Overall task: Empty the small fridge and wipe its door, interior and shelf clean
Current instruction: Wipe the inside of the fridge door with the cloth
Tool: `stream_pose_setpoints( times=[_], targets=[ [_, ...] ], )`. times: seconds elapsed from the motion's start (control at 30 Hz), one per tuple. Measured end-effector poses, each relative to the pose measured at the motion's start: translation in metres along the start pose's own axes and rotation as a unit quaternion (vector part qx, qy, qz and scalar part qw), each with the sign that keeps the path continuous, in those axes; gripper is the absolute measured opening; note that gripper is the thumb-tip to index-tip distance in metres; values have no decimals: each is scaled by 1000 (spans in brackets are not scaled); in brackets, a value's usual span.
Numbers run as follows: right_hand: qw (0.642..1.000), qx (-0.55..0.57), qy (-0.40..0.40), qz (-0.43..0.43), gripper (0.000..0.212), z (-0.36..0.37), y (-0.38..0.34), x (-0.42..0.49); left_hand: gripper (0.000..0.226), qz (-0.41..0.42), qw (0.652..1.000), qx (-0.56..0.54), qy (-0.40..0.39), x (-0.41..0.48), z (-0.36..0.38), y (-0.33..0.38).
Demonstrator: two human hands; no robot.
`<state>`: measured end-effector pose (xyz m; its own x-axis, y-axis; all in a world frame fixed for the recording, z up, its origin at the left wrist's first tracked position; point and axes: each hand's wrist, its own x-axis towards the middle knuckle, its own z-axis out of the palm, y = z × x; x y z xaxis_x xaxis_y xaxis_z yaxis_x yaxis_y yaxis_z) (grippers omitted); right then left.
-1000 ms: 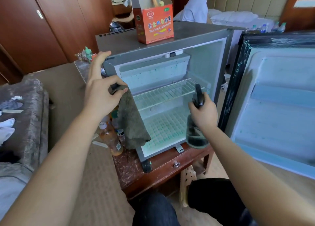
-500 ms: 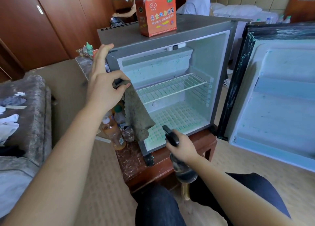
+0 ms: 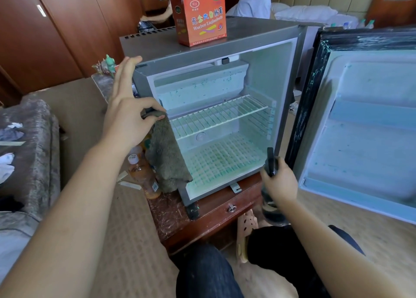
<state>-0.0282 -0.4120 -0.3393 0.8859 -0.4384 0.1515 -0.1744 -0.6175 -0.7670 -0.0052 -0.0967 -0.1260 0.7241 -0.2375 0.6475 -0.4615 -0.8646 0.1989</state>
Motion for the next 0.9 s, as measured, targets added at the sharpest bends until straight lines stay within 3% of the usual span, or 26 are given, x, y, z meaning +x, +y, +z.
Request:
stream_pose_setpoints(
  times=[0.13, 0.33, 0.5, 0.7, 0.9],
  targets=[
    [999, -9, -30, 15, 27, -4, -1, 3, 12, -3, 1000, -3, 13, -1, 4, -1],
    [976, 41, -204, -71, 14, 38, -17, -47, 12, 1, 1000, 8, -4, -2, 1, -2],
    [949, 27, -300, -90, 13, 81, -39, -79, 17, 8, 999, 28, -25, -1, -5, -7],
    [970, 32, -229, -78, 12, 72, -29, -70, 16, 6, 999, 26, -19, -1, -2, -8],
    [981, 52, -130, -132, 19, 21, -36, -36, 13, 0, 1000, -9, 24, 0, 6, -2]
  ],
)
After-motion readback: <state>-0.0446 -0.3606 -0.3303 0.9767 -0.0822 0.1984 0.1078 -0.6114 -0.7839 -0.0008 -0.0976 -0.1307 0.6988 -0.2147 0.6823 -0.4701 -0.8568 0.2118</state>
